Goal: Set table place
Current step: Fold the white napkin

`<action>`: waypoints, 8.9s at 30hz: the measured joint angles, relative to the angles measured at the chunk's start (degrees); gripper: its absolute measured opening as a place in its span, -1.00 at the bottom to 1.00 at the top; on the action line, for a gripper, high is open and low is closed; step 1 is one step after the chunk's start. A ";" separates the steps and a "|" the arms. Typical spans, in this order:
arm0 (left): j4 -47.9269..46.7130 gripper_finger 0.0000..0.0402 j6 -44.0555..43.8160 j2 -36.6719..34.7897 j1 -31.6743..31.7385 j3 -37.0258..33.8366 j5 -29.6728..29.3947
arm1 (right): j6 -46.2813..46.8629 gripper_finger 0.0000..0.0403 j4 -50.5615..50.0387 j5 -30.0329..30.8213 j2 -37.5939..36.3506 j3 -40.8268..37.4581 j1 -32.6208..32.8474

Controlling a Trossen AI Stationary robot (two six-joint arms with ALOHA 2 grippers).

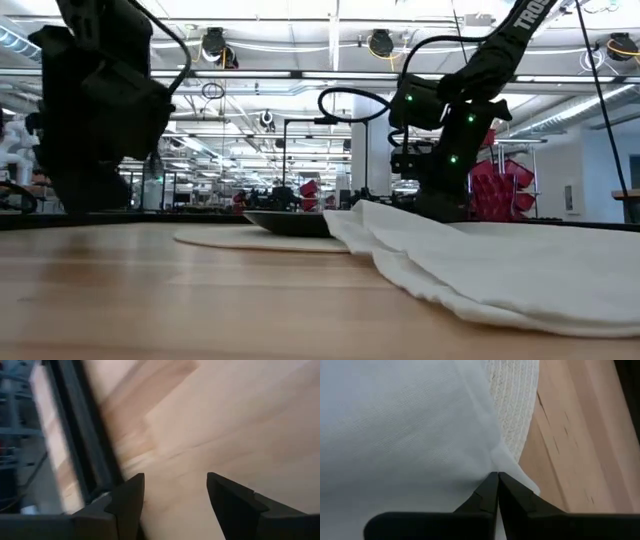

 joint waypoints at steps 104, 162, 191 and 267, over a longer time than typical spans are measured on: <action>11.03 0.00 18.06 -9.46 -0.91 5.98 0.35 | 10.99 -0.93 10.95 -18.36 -25.68 -12.71 12.78; 44.19 0.00 26.51 -6.63 -10.03 6.48 -12.72 | 9.39 -1.00 28.99 -11.29 -6.61 -9.37 21.08; 53.63 0.00 29.50 0.91 -8.07 6.48 -9.42 | 6.67 -1.00 38.75 -11.25 -8.12 -8.07 18.47; 58.55 0.00 31.49 2.75 -8.02 6.48 -7.85 | 0.41 -0.33 25.50 -17.68 10.51 7.56 -2.33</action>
